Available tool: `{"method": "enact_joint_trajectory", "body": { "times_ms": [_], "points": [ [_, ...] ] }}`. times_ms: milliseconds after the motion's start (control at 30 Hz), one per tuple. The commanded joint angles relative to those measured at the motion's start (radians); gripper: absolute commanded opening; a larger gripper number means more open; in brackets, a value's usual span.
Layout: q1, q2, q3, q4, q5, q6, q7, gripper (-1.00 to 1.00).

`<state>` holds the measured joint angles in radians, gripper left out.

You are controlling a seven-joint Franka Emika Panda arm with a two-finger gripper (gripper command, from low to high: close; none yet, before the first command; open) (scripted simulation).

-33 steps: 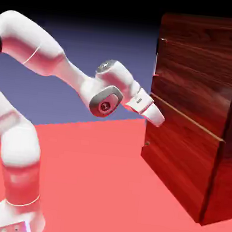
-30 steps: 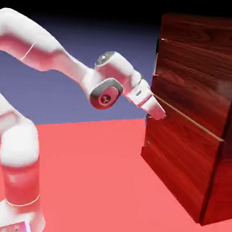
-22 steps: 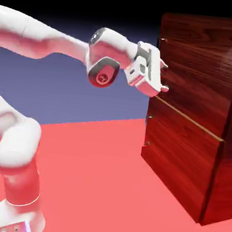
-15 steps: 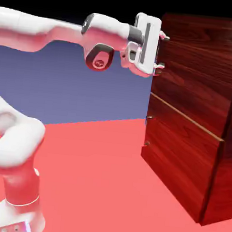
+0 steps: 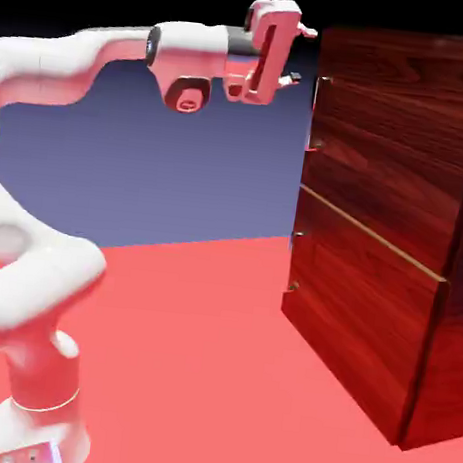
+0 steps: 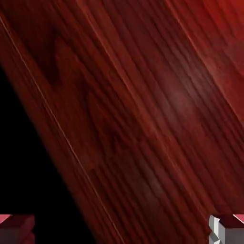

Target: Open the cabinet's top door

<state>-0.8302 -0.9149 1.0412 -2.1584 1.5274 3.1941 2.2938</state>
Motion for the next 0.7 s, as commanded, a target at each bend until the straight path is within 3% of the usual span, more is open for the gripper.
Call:
{"method": "enact_joint_trajectory", "body": {
  "times_ms": [0,400,633,667],
  "points": [
    [-0.024,-0.010,0.029,0.018,0.043,0.004,0.044,0.00],
    [-0.307,-0.126,0.379,0.237,0.557,0.057,0.566,0.00],
    [-0.484,-0.129,0.454,0.373,0.544,0.031,0.604,0.00],
    [-0.484,-0.129,0.454,0.373,0.544,0.031,0.604,-1.00]
  ]
}}
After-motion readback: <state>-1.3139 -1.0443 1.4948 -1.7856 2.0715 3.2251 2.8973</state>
